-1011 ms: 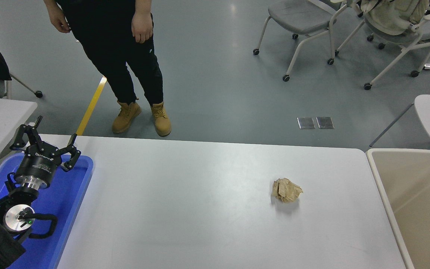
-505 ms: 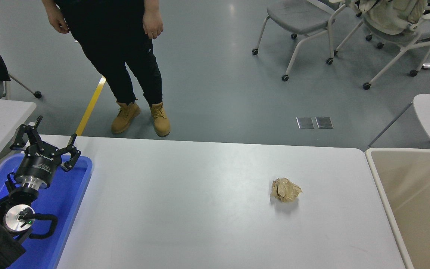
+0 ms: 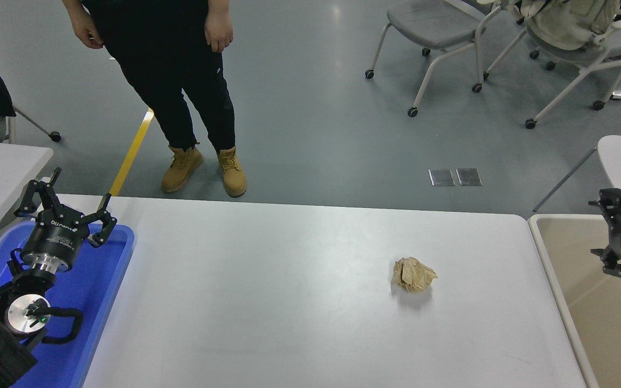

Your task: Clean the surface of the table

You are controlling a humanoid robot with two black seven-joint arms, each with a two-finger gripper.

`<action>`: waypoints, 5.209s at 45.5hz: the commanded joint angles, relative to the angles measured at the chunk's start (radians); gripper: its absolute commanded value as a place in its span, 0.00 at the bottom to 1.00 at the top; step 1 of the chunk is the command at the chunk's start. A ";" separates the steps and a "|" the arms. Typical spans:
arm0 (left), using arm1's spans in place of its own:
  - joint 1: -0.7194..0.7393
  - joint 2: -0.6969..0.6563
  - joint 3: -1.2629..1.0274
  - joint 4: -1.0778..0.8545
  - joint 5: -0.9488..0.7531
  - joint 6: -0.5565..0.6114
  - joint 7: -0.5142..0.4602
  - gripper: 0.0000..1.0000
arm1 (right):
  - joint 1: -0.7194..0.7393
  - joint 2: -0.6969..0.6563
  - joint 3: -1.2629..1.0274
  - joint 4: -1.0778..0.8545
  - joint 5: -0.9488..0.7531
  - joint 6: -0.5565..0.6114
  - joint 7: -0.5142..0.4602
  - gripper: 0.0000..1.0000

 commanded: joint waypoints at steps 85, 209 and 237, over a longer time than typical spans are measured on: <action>0.000 0.000 -0.001 0.000 0.000 0.000 0.000 1.00 | -0.176 0.540 0.292 0.102 0.053 -0.183 0.451 1.00; 0.000 0.000 0.001 0.000 0.000 0.000 0.000 1.00 | 0.437 0.287 -0.771 0.359 -0.072 -0.179 0.118 1.00; 0.000 0.000 -0.001 0.000 0.000 0.000 0.000 1.00 | 0.528 0.395 -0.903 0.373 -0.041 -0.129 -0.157 1.00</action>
